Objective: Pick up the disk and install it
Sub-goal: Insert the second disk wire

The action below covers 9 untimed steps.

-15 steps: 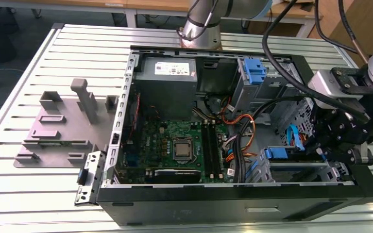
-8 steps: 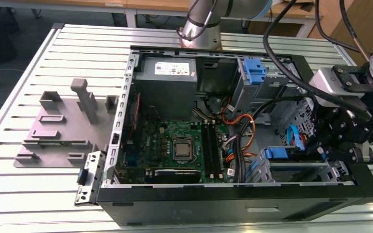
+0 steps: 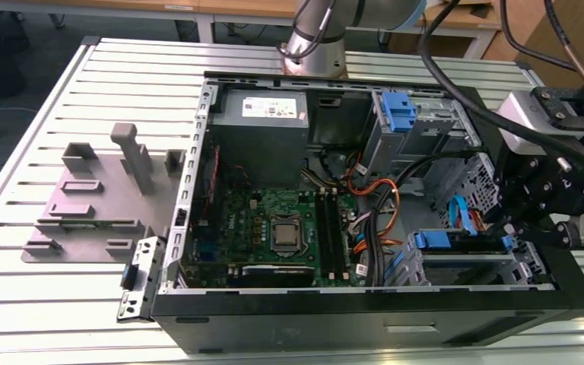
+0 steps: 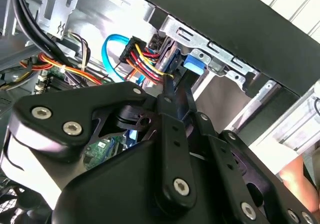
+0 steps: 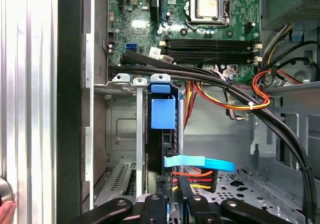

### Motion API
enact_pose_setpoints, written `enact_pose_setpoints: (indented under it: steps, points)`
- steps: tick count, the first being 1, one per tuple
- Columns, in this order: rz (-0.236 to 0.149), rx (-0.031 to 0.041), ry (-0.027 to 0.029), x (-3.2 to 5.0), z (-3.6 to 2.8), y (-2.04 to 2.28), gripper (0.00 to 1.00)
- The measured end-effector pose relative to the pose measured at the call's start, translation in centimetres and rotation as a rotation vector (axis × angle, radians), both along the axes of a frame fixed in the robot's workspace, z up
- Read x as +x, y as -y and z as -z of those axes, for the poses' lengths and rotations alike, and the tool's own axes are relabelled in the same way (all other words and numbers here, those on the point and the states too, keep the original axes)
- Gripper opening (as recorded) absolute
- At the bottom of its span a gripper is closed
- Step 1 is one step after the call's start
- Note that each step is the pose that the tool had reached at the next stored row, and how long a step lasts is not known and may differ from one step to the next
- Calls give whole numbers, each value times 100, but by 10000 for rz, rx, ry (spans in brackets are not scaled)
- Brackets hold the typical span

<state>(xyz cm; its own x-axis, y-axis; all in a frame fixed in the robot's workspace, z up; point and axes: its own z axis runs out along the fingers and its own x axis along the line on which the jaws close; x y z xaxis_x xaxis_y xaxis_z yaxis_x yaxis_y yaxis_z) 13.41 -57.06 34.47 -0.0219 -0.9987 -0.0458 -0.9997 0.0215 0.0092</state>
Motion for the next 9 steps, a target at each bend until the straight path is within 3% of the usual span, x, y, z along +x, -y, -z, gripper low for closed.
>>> enact_pose_setpoints:
  steps: [5,9]
  points:
    - [0,1,4,-5,-22,0,24]
    - [0,0,30,-71,-22,0,24]
